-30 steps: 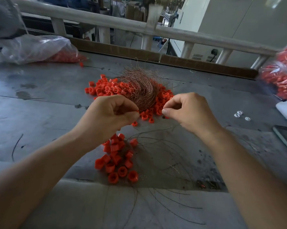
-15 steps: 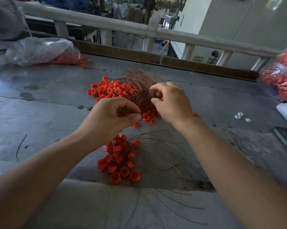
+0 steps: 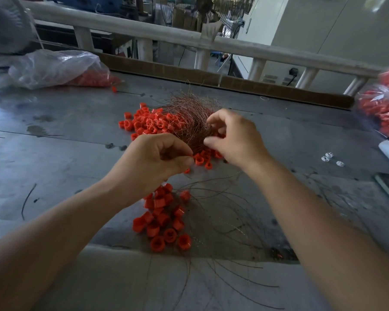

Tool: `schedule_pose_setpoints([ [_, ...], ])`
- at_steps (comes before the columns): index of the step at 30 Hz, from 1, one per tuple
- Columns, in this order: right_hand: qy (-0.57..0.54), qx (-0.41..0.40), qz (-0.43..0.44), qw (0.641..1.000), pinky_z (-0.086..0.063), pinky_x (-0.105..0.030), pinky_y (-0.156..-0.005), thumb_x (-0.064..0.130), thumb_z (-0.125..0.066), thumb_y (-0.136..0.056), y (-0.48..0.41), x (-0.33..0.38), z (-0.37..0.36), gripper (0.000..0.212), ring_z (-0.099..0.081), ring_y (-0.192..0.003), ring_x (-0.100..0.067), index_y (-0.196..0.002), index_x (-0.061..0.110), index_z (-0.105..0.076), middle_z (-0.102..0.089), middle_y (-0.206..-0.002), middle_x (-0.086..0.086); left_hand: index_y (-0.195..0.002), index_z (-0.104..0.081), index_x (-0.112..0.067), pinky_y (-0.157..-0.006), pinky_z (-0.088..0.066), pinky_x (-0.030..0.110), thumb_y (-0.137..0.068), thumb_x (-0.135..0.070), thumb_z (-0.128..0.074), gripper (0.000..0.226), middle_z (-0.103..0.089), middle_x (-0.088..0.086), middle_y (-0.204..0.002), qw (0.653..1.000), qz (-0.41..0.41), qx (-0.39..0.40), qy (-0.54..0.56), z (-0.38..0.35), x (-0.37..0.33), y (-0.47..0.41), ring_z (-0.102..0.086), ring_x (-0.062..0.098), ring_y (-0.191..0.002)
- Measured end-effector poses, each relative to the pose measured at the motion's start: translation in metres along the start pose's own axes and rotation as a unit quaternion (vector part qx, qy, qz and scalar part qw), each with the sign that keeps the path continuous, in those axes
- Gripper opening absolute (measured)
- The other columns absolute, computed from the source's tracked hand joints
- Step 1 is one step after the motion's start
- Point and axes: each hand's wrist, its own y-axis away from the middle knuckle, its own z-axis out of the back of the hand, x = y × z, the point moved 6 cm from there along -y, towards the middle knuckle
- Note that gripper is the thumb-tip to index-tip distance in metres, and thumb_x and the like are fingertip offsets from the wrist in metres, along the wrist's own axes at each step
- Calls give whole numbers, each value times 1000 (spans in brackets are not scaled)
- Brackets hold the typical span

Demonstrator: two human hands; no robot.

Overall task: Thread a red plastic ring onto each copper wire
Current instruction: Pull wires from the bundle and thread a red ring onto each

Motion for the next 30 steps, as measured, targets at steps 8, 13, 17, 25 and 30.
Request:
schedule_pose_setpoints([
  [8, 23, -68, 17, 997, -42, -21, -75, 11, -63, -83, 4, -2, -1, 11, -61, -87, -16, -92, 12, -70, -69, -92, -2, -75, -66, -26, -53, -45, 7, -75, -12, -70, 14, -69, -15, -69, 1000, 4, 1, -3, 2, 1, 1, -64, 3, -63],
  [13, -67, -137, 26, 988, -52, -28, -77, 8, -67, -80, 11, 1, 21, 19, -60, -74, -5, -98, 13, -68, -58, -73, 14, -76, -65, -27, -53, -43, 5, -74, -9, -70, 19, -69, -16, -73, 1000, 2, 3, 3, 2, 0, 1, -62, -3, -61],
  [17, -89, -163, 43, 982, -53, -29, -76, 5, -67, -79, 13, 4, 34, 15, -59, -72, -3, -93, 12, -68, -57, -74, 14, -78, -65, -25, -53, -43, 4, -73, -8, -71, 19, -68, -19, -68, 1000, 2, 4, 7, 3, 1, 3, -62, -5, -60],
  [25, 65, -2, 2, 998, -37, -22, -73, 20, -68, -80, 10, -9, -10, 16, -56, -91, -16, -96, 19, -69, -62, -97, 1, -75, -64, -31, -55, -43, 4, -74, -9, -71, 23, -66, -25, -68, 999, -20, 5, -31, 0, -1, 2, -61, -6, -62],
  [30, 40, -55, 29, 997, -44, -29, -76, 17, -62, -85, 9, -5, -2, 12, -58, -91, -18, -92, 17, -72, -66, -95, -1, -75, -61, -37, -59, -41, 1, -73, -16, -70, 23, -65, -27, -78, 997, -38, -1, -69, -4, -1, -1, -59, -11, -69],
])
